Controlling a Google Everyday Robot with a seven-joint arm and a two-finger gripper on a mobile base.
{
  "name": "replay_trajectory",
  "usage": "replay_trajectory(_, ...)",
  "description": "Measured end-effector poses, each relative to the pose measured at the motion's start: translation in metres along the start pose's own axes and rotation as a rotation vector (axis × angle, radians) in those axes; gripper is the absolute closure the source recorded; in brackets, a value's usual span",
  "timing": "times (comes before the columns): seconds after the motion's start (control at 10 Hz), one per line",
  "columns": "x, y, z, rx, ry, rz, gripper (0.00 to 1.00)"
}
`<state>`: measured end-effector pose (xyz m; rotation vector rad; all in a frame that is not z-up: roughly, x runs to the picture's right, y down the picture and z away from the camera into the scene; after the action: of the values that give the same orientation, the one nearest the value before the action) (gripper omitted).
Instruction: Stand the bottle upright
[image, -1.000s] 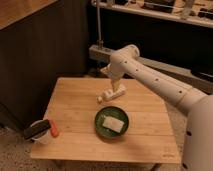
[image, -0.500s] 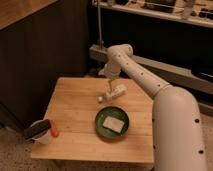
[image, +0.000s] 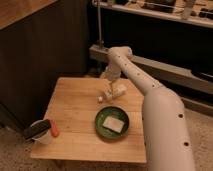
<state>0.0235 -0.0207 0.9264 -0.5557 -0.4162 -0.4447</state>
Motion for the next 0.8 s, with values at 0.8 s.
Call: replay_trajectory(0.8,-0.005,0.017,0.033,-0.029,-0.001,-0.01,0.2)
